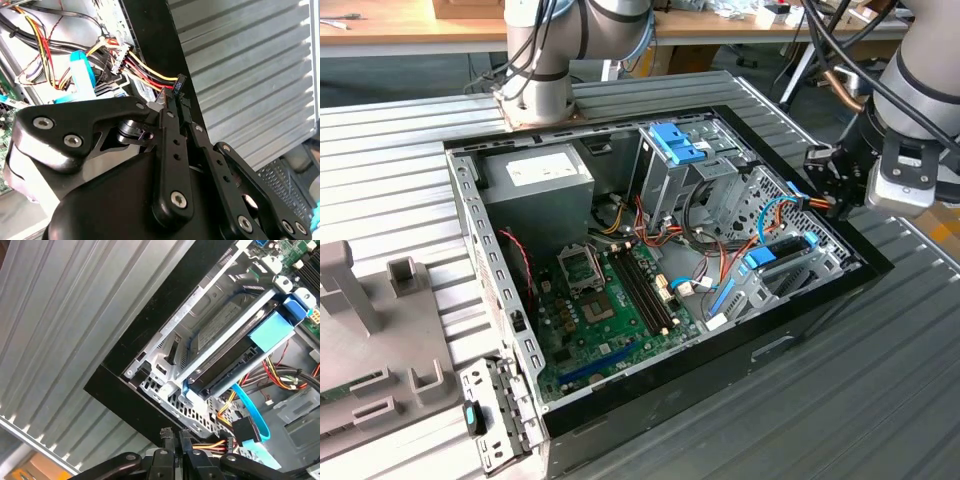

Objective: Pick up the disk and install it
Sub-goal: 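Insert the disk into the insertion slot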

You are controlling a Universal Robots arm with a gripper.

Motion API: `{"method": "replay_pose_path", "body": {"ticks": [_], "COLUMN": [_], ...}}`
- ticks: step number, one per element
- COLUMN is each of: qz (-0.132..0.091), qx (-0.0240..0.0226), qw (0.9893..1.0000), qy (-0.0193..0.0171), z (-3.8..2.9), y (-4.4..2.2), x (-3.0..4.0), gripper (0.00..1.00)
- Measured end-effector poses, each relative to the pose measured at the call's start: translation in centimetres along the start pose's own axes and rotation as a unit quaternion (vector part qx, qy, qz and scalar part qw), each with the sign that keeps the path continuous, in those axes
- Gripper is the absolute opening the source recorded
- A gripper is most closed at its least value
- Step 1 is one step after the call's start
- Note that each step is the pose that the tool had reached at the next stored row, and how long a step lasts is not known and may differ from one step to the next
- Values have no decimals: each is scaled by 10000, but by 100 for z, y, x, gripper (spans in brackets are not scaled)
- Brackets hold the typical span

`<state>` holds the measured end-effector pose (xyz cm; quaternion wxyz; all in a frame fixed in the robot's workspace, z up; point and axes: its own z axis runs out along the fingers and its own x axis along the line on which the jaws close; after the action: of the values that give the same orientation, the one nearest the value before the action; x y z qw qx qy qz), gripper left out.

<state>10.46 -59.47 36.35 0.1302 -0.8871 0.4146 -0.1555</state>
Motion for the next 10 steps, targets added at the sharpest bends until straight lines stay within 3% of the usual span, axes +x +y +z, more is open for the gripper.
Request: {"method": "replay_pose_path", "body": {"ticks": [2, 6, 9, 10], "qz": [151, 194, 195, 280], "qx": [-27, -35, -34, -50], "qw": [9999, 9998, 9998, 9995], "qy": [58, 75, 77, 111], "z": [-12, -80, -82, -82], "y": [22, 148, 150, 149], "x": [-20, -129, -132, -132], "gripper": [16, 16, 16, 16]}}
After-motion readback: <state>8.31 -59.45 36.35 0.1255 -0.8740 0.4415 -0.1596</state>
